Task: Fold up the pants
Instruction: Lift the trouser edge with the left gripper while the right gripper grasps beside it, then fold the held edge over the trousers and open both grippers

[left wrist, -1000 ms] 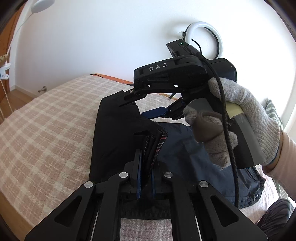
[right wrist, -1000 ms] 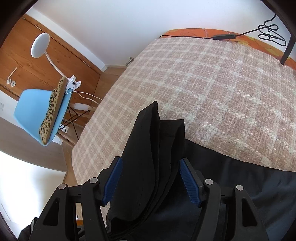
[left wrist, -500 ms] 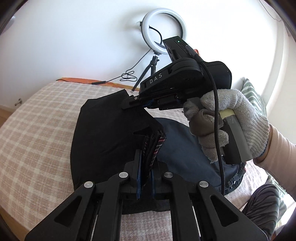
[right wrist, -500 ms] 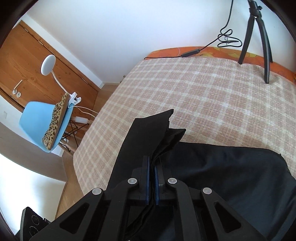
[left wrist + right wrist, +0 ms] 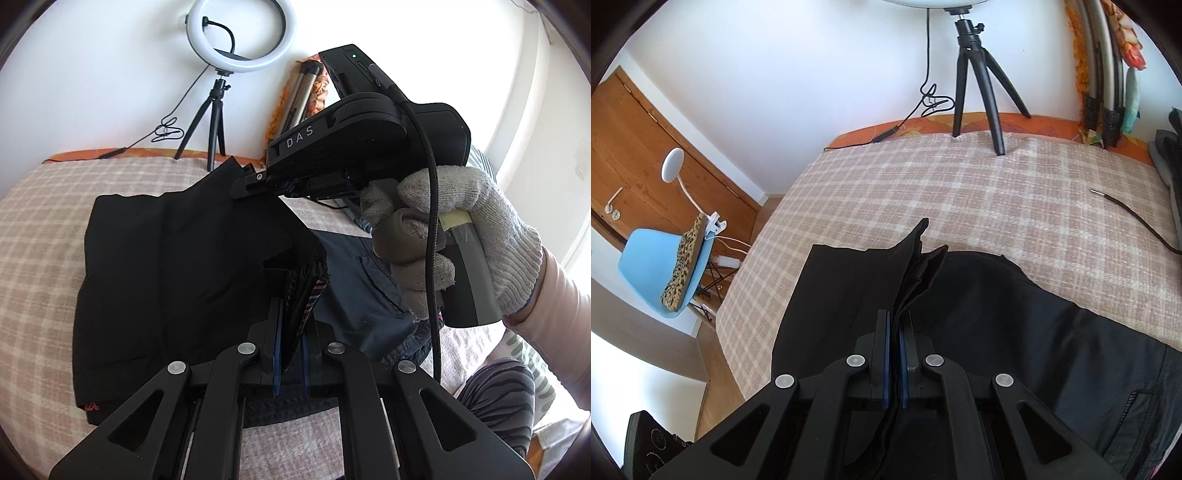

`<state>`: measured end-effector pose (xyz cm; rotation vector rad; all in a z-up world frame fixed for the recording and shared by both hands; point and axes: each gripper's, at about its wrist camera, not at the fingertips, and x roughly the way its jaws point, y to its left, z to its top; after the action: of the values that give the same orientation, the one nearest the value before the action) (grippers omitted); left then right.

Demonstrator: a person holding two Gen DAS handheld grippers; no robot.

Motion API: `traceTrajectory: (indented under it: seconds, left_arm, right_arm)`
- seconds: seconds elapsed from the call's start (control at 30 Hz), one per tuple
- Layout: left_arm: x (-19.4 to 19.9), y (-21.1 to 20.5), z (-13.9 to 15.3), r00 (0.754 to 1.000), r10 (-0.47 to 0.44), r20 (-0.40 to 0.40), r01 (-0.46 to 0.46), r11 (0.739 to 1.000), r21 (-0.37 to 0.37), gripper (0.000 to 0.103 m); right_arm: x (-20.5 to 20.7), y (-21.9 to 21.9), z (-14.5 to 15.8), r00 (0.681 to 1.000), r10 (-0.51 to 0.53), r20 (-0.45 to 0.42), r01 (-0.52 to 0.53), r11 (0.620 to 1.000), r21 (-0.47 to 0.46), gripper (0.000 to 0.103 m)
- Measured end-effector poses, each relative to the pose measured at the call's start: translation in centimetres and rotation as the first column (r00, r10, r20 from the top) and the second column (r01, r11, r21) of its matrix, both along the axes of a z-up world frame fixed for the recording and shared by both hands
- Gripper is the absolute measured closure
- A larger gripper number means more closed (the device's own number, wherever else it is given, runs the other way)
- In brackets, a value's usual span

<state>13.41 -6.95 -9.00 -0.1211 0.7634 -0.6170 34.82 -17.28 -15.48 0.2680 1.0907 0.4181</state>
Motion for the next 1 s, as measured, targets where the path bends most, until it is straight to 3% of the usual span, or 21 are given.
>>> traceTrajectory:
  seconds: [0.43, 0.6, 0.77, 0.8, 0.83, 0.87, 1.0]
  left_arm:
    - [-0.7, -10.0, -0.6, 0.982, -0.188, -0.017, 0.188, 0.982, 0.004, 0.096]
    - [-1.6, -13.0, -0.5, 0.968, -0.251, -0.005, 0.251, 0.967, 0.044, 0.096]
    - [-1.9, -13.5, -0.7, 0.958, -0.282, -0.043, 0.285, 0.957, 0.054, 0.092]
    - [-2.1, -13.4, -0.8, 0.958, -0.283, -0.054, 0.286, 0.956, 0.068, 0.089]
    - [-2.4, -13.1, -0.6, 0.959, -0.279, -0.054, 0.283, 0.956, 0.084, 0.08]
    - [-2.7, -12.5, -0.4, 0.961, -0.272, -0.049, 0.276, 0.957, 0.091, 0.073]
    - [-2.9, -8.4, 0.5, 0.975, -0.218, -0.038, 0.221, 0.97, 0.099, 0.071]
  right_arm:
    - [-3.4, -11.2, 0.9, 0.989, -0.142, 0.034, 0.144, 0.987, -0.068, 0.102]
    - [-4.7, -14.9, 0.8, 0.979, -0.2, 0.034, 0.202, 0.977, -0.072, 0.102]
    - [-5.4, -17.0, -0.2, 0.972, -0.232, 0.024, 0.234, 0.969, -0.075, 0.102]
    - [-5.4, -17.2, -0.5, 0.971, -0.237, 0.02, 0.238, 0.968, -0.074, 0.102]
    - [-5.5, -17.4, -0.8, 0.97, -0.242, 0.016, 0.243, 0.968, -0.07, 0.102]
    - [-5.6, -17.5, -0.9, 0.97, -0.244, 0.015, 0.245, 0.967, -0.069, 0.102]
    - [-5.9, -18.0, -1.5, 0.97, -0.241, 0.012, 0.241, 0.967, -0.081, 0.102]
